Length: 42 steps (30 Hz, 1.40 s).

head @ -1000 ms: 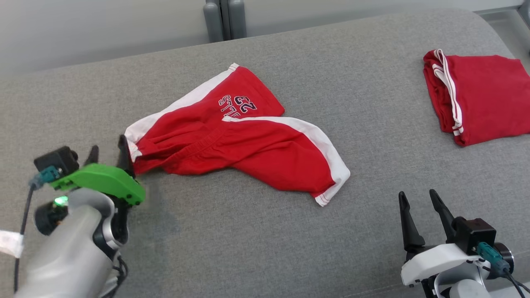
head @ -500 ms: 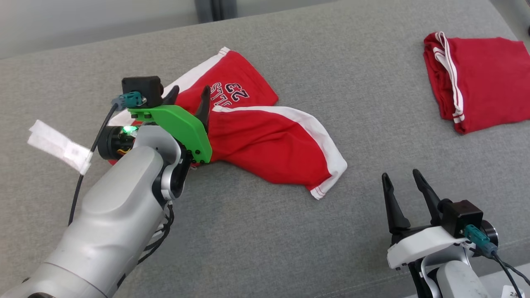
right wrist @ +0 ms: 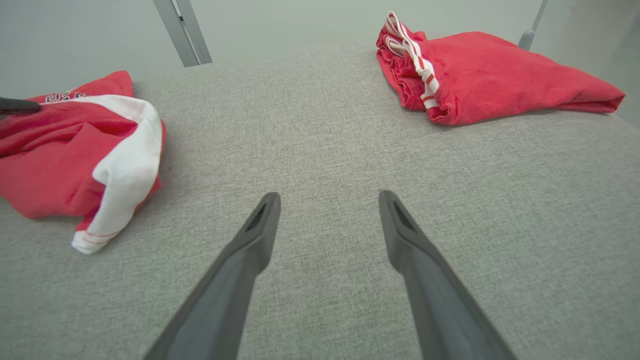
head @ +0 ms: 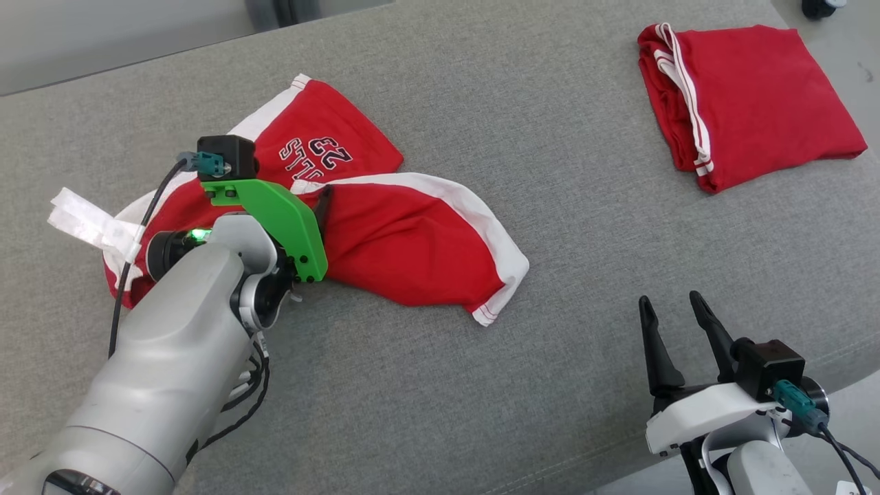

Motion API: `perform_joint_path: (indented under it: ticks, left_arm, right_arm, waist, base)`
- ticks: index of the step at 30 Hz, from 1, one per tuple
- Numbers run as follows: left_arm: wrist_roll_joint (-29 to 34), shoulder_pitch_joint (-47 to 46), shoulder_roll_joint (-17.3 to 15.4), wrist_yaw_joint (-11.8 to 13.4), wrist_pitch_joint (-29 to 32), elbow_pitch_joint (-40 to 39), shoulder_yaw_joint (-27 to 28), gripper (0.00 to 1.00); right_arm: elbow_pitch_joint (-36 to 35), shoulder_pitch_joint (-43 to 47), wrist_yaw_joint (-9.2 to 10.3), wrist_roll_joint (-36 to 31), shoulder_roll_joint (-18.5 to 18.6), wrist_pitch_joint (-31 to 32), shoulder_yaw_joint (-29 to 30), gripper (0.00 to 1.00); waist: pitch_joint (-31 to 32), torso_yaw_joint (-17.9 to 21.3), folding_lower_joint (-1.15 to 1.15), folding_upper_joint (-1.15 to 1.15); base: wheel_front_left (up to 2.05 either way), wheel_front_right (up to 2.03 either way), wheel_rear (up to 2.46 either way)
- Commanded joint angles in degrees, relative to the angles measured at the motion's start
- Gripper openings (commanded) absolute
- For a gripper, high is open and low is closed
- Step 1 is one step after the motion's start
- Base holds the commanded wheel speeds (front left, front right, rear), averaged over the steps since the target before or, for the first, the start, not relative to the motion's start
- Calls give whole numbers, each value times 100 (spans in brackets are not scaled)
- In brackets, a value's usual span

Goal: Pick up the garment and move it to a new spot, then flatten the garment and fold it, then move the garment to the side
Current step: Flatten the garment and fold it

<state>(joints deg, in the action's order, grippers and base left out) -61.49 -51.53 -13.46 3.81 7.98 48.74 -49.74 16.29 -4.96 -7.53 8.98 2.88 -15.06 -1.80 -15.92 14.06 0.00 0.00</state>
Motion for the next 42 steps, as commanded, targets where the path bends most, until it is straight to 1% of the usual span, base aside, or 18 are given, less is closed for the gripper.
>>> perform_joint_path:
  ticks: [1, 6, 14, 15, 16, 17, 18, 22, 27, 29, 32, 34, 36, 38, 40, 41, 42]
  left_arm:
    - [-30, -101, -27, -57, -3, 75, 11, 100]
    - [-87, -179, 52, -168, 75, 277, 15, 100]
    - [-295, -349, 105, -371, 311, 625, 118, 100]
    - [-319, -380, 108, -399, 341, 659, 135, 96]
    - [-345, -398, 118, -429, 366, 686, 154, 51]
    - [-377, -414, 137, -470, 404, 712, 167, 22]
    - [-399, -421, 150, -503, 441, 734, 174, 0]
    - [-435, -420, 187, -596, 477, 836, 160, 0]
    - [-376, -472, 286, -760, 292, 774, 130, 0]
    - [-344, -472, 299, -820, 166, 696, 115, 0]
    - [-265, -327, 281, -930, -194, 379, 79, 0]
    - [-308, -71, 246, -996, -407, 30, 97, 0]
    - [-310, 219, 88, -1035, -595, -458, 77, 0]
    - [-259, 582, -124, -1006, -746, -1094, 39, 0]
    - [-302, 1141, -384, -851, -800, -1927, 4, 0]
    - [-367, 1428, -513, -733, -802, -2323, 6, 0]
    - [-453, 1801, -705, -532, -801, -2819, 31, 0]
  right_arm:
    - [-3, 12, 9, 12, 2, -15, -26, 100]
    - [-1, -46, 9, -14, 4, -15, -74, 100]
    - [20, -94, 9, -58, 5, -15, -181, 100]
    - [19, -73, 9, -49, 4, -15, -184, 100]
    - [23, -58, 9, -37, 4, -15, -183, 100]
    - [32, -39, 9, -24, 3, -15, -181, 100]
    - [36, -21, 9, -14, 3, -15, -179, 100]
    - [54, 12, 9, 28, 3, -15, -168, 100]
    - [73, 70, 9, 38, 4, -15, -91, 100]
    - [73, 87, 9, 20, 3, -15, -66, 100]
    - [77, 175, 9, -21, 8, -15, 41, 100]
    - [95, 293, 9, -67, 6, -15, 148, 100]
    - [110, 439, 9, -108, 6, -15, 274, 100]
    - [104, 589, 9, -135, 7, -15, 406, 100]
    - [68, 727, 9, -170, 6, -15, 533, 100]
    - [52, 779, 9, -173, 4, -15, 585, 100]
    - [33, 826, 9, -190, 5, -15, 622, 100]
  waist:
    - [28, -9, 0, 0]
    - [33, -19, 0, 0]
    - [-46, 123, 0, 0]
    - [-54, 140, 0, 0]
    - [-59, 152, 0, 0]
    - [-60, 166, 0, 0]
    - [-56, 174, 0, 0]
    - [-31, 187, 0, 0]
    - [57, 80, 0, 0]
    - [113, 24, 0, 0]
    - [284, -100, 0, 0]
    - [462, -224, 0, 0]
    - [673, -361, 0, 0]
    - [860, -514, 0, 0]
    - [1005, -678, 0, 0]
    - [1058, -756, 0, 0]
    - [1101, -836, 0, 0]
  base:
    - [0, 0, 0]
    - [0, 0, 0]
    - [0, 0, 0]
    - [0, 0, 0]
    - [0, 0, 0]
    - [0, 0, 0]
    - [0, 0, 0]
    - [0, 0, 0]
    - [0, 0, 0]
    - [0, 0, 0]
    - [0, 0, 0]
    - [0, 0, 0]
    - [0, 0, 0]
    - [0, 0, 0]
    - [0, 0, 0]
    - [0, 0, 0]
    - [0, 0, 0]
